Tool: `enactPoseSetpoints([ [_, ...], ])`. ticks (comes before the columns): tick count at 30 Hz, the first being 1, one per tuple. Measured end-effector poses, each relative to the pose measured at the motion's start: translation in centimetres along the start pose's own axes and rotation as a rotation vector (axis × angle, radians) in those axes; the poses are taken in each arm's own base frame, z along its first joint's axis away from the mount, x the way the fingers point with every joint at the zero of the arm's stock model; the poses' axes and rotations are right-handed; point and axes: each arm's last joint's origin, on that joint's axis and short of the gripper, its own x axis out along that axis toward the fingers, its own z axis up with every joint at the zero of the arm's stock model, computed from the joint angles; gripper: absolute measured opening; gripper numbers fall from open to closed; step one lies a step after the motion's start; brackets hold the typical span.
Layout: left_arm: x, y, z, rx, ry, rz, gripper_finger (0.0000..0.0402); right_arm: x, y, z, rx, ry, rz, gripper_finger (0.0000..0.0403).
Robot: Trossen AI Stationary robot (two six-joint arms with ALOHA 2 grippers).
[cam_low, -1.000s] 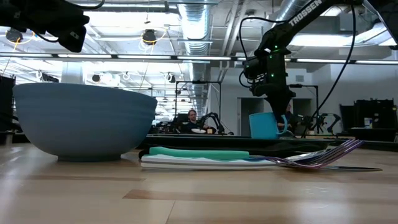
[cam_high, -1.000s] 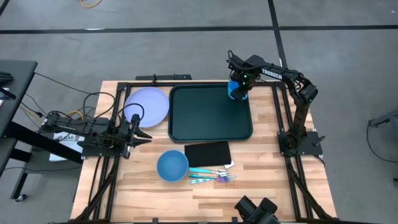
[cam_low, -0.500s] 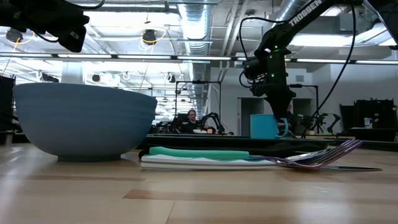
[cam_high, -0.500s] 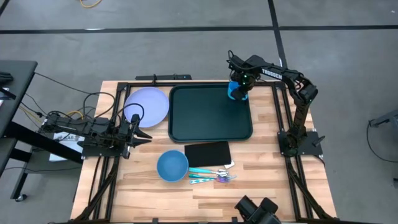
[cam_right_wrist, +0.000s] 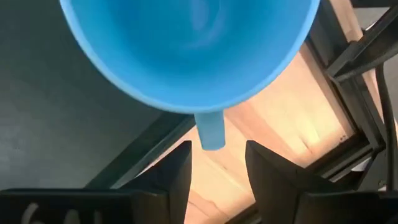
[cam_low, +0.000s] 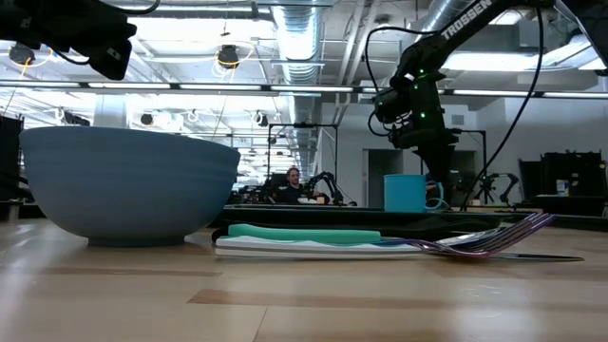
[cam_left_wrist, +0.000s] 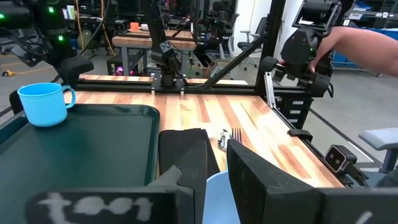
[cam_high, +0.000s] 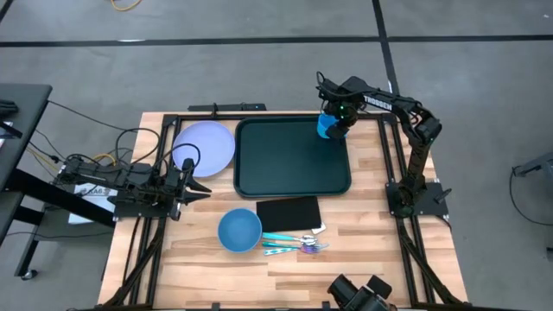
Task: Set up tray
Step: Put the violet plate under the blue mug on the black tray
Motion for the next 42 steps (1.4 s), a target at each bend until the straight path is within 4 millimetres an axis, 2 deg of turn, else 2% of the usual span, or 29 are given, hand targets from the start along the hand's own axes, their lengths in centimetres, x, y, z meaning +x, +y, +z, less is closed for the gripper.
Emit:
enactPoseSetpoints([
  [6,0.0,0.0,0.0,0.000,0.000,0.000,0.0052,-1.1,0.7,0.4,-0.033,-0.035,-0.004,0.0151],
  [14,0.0,0.0,0.0,0.001,-0.001,0.006,0.0052,-5.6,1.9,0.9,-0.067,-0.153,-0.012,0.0145],
  [20,0.0,0.3,0.1,0.020,-0.011,0.102,0.0052,-10.4,2.6,-0.7,-0.069,-0.514,0.108,0.0143],
  [24,0.0,0.5,-0.1,-0.056,-0.005,0.157,0.0052,-12.5,2.7,-3.4,-0.028,-0.751,0.151,0.0146],
  [28,0.3,0.5,-0.6,-0.101,0.038,0.172,0.0052,-12.1,3.9,-6.5,-0.005,-0.885,0.182,0.0144],
  [34,1.7,1.0,-2.2,-0.128,0.043,0.333,0.0052,-9.6,6.8,-10.5,0.038,-1.200,0.320,0.0142],
  [37,2.3,0.9,-2.3,-0.159,0.074,0.319,0.0052,-8.5,8.6,-12.3,-0.012,-1.343,0.397,0.0144],
  [42,2.9,0.4,-1.4,-0.177,0.151,0.210,0.0052,-6.6,11.1,-14.4,-0.139,-1.346,0.466,0.0145],
])
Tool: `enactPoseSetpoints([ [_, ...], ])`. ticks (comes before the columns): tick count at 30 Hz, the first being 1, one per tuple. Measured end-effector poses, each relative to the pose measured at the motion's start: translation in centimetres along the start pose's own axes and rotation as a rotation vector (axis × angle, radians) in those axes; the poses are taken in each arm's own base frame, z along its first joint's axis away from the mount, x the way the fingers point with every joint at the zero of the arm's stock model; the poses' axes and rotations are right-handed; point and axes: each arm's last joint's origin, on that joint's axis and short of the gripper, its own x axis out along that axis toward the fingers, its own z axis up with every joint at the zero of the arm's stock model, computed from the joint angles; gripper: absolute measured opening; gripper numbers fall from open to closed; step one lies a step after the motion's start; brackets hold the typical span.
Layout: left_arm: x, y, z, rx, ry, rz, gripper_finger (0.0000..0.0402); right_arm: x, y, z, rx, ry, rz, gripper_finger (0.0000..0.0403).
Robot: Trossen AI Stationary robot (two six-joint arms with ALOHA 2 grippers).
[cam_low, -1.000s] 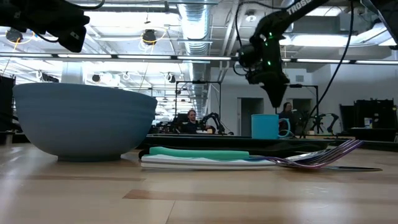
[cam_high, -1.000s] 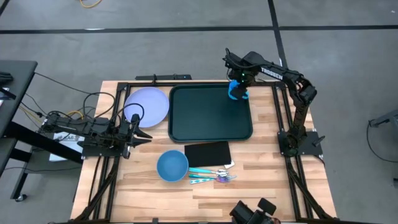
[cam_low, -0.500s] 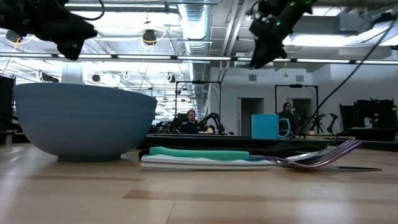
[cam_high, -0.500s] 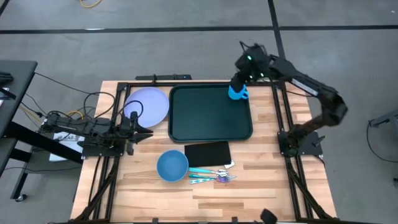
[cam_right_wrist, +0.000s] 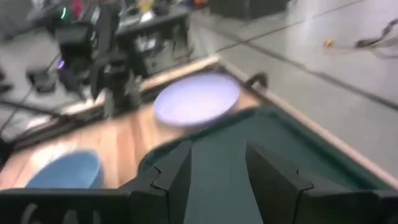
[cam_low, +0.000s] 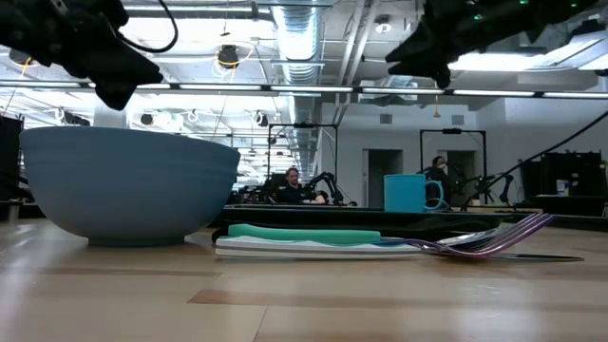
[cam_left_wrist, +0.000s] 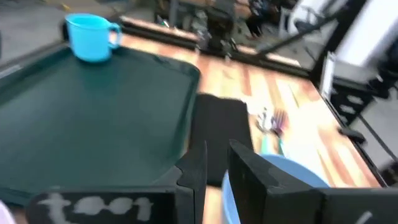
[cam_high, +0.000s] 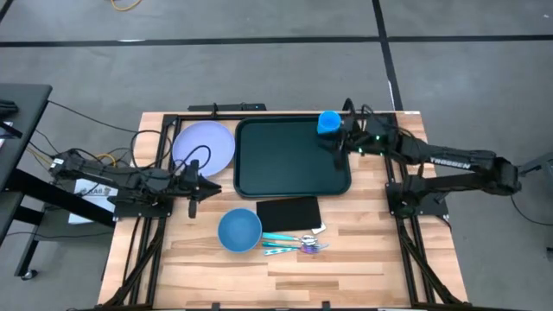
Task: Set up tray
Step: Put the violet plate under the blue mug on the black tray
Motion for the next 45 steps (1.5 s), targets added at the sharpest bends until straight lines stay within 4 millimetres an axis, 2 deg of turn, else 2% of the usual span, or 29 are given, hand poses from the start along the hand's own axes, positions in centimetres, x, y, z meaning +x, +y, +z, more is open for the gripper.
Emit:
enactPoseSetpoints([
  [6,0.3,-0.8,2.1,-0.010,0.194,0.040,0.0052,0.2,1.7,-2.0,-0.052,0.161,0.068,0.0141],
  [13,1.5,-2.3,5.7,0.061,0.469,0.148,0.0052,0.1,3.6,-2.5,-0.110,0.181,0.091,0.0140],
  [18,3.0,-2.7,7.6,0.183,0.706,0.375,0.0052,0.0,4.7,-3.2,-0.182,0.198,0.078,0.0137],
  [21,4.2,-2.6,8.1,0.218,0.805,0.497,0.0052,0.1,4.8,-4.4,-0.197,0.196,0.052,0.0138],
  [23,4.9,-2.7,8.4,0.223,0.849,0.510,0.0052,0.2,4.8,-5.4,-0.203,0.199,0.043,0.0139],
  [28,5.9,-2.7,8.0,0.240,0.992,0.401,0.0052,0.5,4.3,-6.8,-0.187,0.182,0.020,0.0137],
  [35,5.4,-1.5,8.1,0.359,1.076,0.438,0.0050,0.4,4.4,-7.0,-0.168,0.182,0.021,0.0138],
  [42,5.6,-1.3,7.7,0.373,1.147,0.368,0.0033,0.4,4.7,-7.1,-0.156,0.185,0.033,0.0135],
  [45,6.2,-1.4,7.4,0.334,1.146,0.372,0.0026,0.3,4.6,-7.2,-0.160,0.206,0.028,0.0135],
])
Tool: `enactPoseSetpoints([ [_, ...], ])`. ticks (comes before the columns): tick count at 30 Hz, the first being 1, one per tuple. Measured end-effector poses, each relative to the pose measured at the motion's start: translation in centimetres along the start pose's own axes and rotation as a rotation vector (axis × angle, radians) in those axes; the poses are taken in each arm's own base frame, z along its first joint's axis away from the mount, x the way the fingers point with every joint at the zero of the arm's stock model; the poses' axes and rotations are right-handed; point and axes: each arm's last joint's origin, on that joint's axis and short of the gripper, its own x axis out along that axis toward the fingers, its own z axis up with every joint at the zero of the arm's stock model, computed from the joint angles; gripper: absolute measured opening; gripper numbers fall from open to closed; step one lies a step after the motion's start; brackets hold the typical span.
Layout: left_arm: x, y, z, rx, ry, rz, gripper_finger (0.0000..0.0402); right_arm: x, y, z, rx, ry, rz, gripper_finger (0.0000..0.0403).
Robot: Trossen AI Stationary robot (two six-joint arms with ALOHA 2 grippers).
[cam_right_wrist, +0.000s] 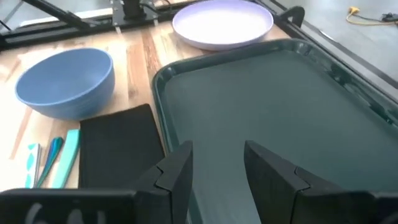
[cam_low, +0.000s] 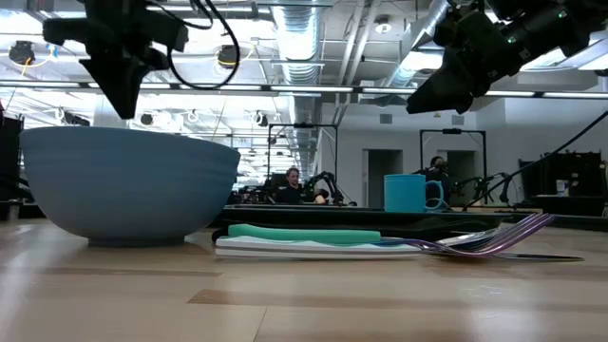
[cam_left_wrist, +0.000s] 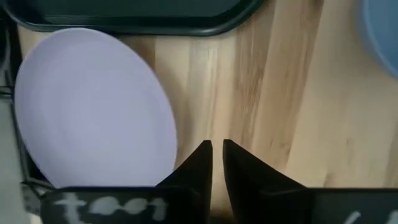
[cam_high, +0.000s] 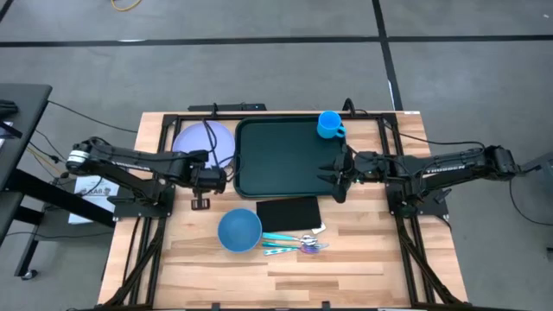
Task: Set up tray
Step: Put the violet plate under the blue mug on the black tray
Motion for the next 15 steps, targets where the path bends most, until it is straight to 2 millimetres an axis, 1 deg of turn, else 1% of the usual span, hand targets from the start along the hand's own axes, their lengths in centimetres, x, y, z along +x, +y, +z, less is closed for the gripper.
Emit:
enactPoseSetpoints([
  [4,0.7,-0.2,0.3,-0.071,0.056,-0.008,0.0023,0.0,0.0,-0.3,-0.005,0.031,-0.003,0.0133],
  [7,1.2,-0.5,0.6,-0.083,0.093,-0.017,0.0036,0.0,-0.1,-0.5,-0.053,0.051,-0.005,0.0133],
  [10,1.5,-0.7,0.7,-0.073,0.120,-0.050,0.0066,0.0,-0.1,-0.6,-0.058,0.059,-0.005,0.0134],
  [15,1.6,-0.6,0.6,-0.021,0.147,-0.078,0.0131,0.0,-0.1,-0.6,-0.059,0.060,-0.005,0.0133],
])
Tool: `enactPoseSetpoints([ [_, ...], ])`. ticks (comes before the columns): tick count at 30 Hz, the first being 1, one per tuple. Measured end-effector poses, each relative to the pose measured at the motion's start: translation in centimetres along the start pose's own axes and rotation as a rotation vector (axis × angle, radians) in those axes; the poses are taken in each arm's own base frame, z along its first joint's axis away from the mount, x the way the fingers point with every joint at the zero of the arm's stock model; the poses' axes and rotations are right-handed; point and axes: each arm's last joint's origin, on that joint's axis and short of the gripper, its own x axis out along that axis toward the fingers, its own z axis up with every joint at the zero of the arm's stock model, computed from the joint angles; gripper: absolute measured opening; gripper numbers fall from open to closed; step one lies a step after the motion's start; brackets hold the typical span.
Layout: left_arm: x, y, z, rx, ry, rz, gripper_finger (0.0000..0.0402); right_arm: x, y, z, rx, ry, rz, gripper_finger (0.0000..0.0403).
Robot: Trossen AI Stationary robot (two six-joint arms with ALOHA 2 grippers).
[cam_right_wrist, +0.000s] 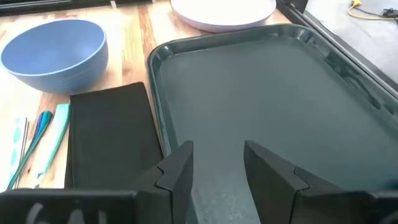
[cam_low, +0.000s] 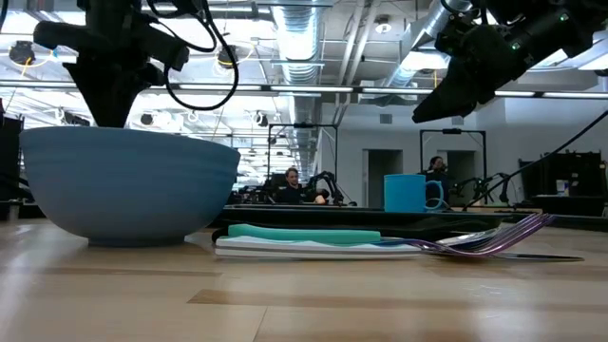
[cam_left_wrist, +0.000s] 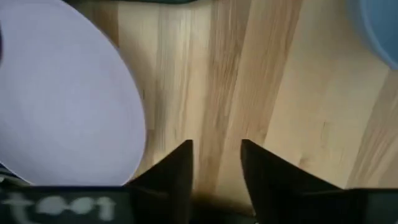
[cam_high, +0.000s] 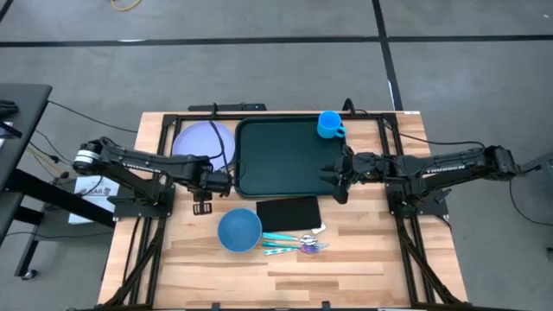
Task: Set up tray
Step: Put the violet plate under the blue mug on the black tray
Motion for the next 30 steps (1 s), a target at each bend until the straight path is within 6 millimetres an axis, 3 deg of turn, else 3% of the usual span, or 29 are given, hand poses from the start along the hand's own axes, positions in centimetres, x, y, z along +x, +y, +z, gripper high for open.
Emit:
enactPoseSetpoints([
  [6,-0.6,2.2,-1.1,-0.029,0.022,0.033,0.0183,0.0,0.0,0.0,-0.002,0.000,0.001,0.0134],
  [12,-3.2,5.8,-3.6,-0.194,-0.212,-0.052,0.0203,0.0,0.0,0.0,0.005,-0.001,0.002,0.0133],
  [16,-4.3,6.9,-4.9,-0.272,-0.340,-0.064,0.0204,0.0,0.0,0.0,0.005,0.003,0.002,0.0134],
  [19,-3.3,6.8,-5.0,-0.276,-0.332,-0.062,0.0204,0.0,0.0,0.0,0.005,0.004,0.002,0.0133],
  [24,0.3,6.4,-3.9,-0.232,-0.243,-0.048,0.0204,0.0,0.0,0.0,0.007,0.003,0.002,0.0134],
  [30,2.6,6.8,-1.9,-0.222,-0.326,-0.056,0.0204,0.0,0.0,0.0,0.007,0.004,0.002,0.0133],
])
